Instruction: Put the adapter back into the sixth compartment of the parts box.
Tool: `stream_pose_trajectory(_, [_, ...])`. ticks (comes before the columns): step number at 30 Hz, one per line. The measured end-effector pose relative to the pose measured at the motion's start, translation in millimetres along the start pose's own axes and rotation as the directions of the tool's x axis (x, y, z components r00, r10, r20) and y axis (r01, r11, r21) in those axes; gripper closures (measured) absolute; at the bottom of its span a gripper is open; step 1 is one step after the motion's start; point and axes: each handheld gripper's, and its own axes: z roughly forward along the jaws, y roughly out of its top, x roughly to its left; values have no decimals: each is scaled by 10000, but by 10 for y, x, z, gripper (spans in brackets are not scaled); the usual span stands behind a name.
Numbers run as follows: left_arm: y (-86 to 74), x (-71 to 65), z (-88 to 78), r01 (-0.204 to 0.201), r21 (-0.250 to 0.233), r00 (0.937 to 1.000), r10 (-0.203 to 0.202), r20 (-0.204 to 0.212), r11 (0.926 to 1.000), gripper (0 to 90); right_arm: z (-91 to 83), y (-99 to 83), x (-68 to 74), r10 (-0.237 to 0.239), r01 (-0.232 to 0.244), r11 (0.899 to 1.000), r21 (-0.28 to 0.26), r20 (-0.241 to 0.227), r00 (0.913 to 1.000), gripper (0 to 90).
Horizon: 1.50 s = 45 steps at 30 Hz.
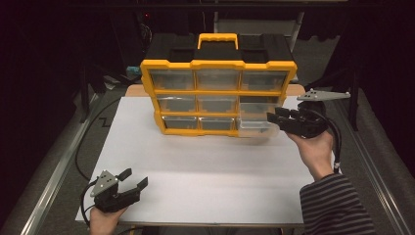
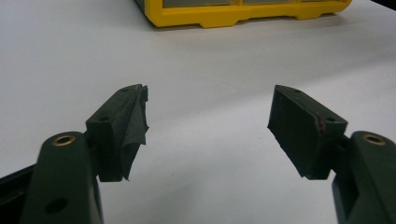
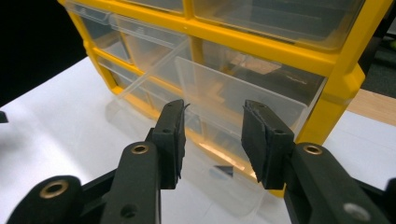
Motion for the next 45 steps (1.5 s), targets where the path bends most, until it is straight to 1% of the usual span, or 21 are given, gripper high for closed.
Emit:
stream_pose_trajectory(4, [0,3,-1,3,-13,10000,-3,4,10000,288,-74,-39,56,-125,123,9998,-152,-146,9998,598])
stream_pose_trajectory(9, [0,-1,2,0,-11,10000,0,-13,10000,288,-171,-134,131,-326,314,9989,-354,-360,9988,592])
stream_pose_trajectory(13, [0,-3,2,7,-20,10000,-7,-19,10000,288,-204,-237,179,-393,377,9987,-352,-470,9981,589])
stream_pose_trajectory(16, [0,-1,1,-4,-7,10000,4,-20,10000,288,-209,-322,213,-476,461,9985,-281,-534,9974,588])
stream_pose_trajectory(24, [0,1,0,-9,-2,10000,9,-14,10000,288,-200,-514,261,-390,365,9987,-354,-721,9966,576])
stream_pose_trajectory(28, [0,1,2,-5,-8,10000,5,-12,10000,288,-189,-597,269,-326,301,9989,-352,-737,9967,566])
stream_pose_trajectory(36, [-1,2,3,25,-13,10000,-25,-3,10000,288,-148,-759,290,-400,376,9987,-343,-738,9965,545])
stream_pose_trajectory(45, [-1,3,2,73,-44,10000,-73,-22,10000,288,-135,-938,273,-265,240,9991,-350,-739,9969,525])
